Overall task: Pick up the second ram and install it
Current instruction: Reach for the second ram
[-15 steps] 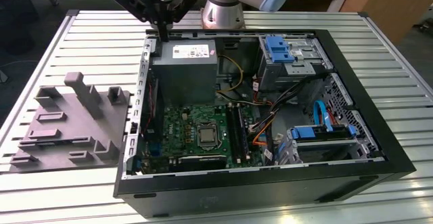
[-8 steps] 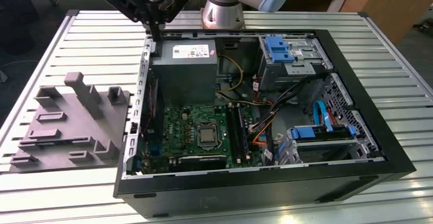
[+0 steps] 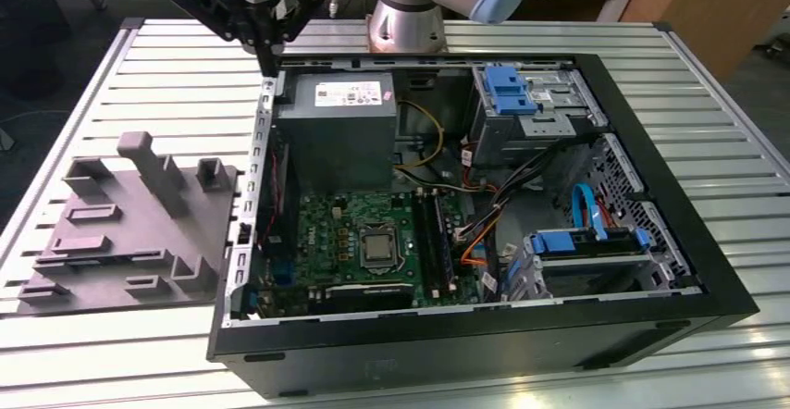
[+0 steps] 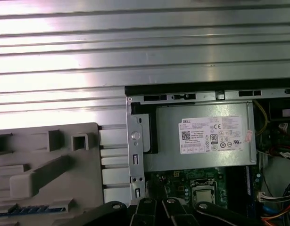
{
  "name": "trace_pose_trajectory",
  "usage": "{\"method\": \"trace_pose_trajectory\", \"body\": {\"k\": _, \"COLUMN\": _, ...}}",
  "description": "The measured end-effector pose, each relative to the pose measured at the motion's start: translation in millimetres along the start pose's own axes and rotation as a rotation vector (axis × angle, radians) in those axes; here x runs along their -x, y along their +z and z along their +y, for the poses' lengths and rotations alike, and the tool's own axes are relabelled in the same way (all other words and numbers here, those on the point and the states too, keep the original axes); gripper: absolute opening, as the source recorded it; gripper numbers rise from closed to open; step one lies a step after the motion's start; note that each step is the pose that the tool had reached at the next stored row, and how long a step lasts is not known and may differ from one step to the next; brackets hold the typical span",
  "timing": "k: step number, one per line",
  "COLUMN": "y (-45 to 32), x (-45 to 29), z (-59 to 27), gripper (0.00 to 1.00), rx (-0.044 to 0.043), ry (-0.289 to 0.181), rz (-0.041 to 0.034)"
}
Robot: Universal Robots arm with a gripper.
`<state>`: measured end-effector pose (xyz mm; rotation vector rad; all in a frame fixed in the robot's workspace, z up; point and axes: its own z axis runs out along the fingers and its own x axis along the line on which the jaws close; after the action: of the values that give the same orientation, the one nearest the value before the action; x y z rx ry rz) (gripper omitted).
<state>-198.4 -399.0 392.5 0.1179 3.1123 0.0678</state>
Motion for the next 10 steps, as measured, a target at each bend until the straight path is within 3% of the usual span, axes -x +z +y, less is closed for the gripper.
{"method": "trace_pose_trajectory", "body": {"k": 10, "y": -0.3, "x": -19.6, "z": -1.5, "gripper": 0.10, "rx": 0.0000, "ry": 0.000, "rz": 0.0000}}
